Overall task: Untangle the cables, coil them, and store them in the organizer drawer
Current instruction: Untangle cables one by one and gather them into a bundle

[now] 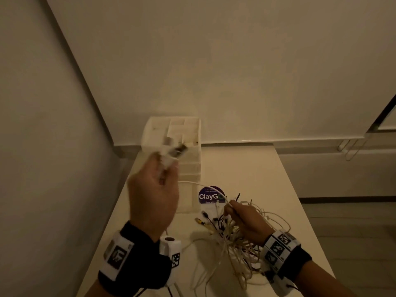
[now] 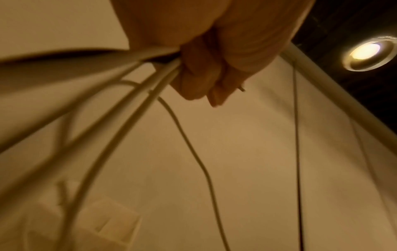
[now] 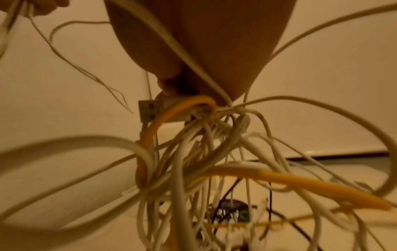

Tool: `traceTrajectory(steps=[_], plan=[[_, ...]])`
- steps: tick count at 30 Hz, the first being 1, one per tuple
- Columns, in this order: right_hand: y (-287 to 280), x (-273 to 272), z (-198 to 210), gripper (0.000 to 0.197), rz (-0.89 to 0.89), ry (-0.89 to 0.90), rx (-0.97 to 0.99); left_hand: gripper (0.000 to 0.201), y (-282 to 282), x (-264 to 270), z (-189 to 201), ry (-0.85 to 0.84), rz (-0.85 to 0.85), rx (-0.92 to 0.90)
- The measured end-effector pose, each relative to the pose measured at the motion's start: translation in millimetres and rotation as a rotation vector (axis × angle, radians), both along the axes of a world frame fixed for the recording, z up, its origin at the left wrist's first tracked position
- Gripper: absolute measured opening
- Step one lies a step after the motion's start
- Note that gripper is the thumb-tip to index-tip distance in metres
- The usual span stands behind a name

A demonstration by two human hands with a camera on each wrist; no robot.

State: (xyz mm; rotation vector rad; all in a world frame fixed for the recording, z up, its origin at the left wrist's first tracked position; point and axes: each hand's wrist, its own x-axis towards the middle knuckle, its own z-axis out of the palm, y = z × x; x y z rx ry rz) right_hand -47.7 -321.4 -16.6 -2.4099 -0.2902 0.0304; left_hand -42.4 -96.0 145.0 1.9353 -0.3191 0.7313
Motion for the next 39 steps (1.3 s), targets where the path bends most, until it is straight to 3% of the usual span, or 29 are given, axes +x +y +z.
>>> traceTrajectory(steps=[2, 4, 7, 12, 17, 23, 26, 33, 39], plan=[[1, 5, 10, 0.023, 0.062, 0.002, -0.015, 0.014, -20, -9, -12, 0.099, -0.251, 0.169], [4, 6, 19, 0.025, 0.106, -0.042, 0.007, 0.018, -42, -5, -37, 0.24, -0.397, 0.379], [4, 4, 28, 0.023, 0.122, -0.077, 0.065, 0.011, -59, 4, -66, 0.361, -0.386, 0.581], [1, -12, 21, 0.022, 0.011, -0.056, 0.087, 0.005, -51, 21, -63, 0.242, -0.286, 0.53], [5, -12, 23, 0.022, -0.084, -0.082, 0.193, 0.013, -59, 24, -66, 0.301, -0.435, 0.677], [7, -12, 34, 0.022, -0.046, -0.077, 0.264, 0.01, -69, 14, -83, 0.264, -0.402, 0.316], [15, -14, 36, 0.026, -0.037, -0.113, 0.306, 0.004, -72, 7, -85, 0.217, -0.329, 0.246], [10, -3, 6, 0.008, -0.106, -0.139, 0.154, 0.011, -62, -1, -57, -0.013, -0.215, 0.097], [9, -6, 3, 0.032, -0.171, -0.215, 0.244, 0.015, -48, 16, -53, -0.054, -0.084, 0.047]])
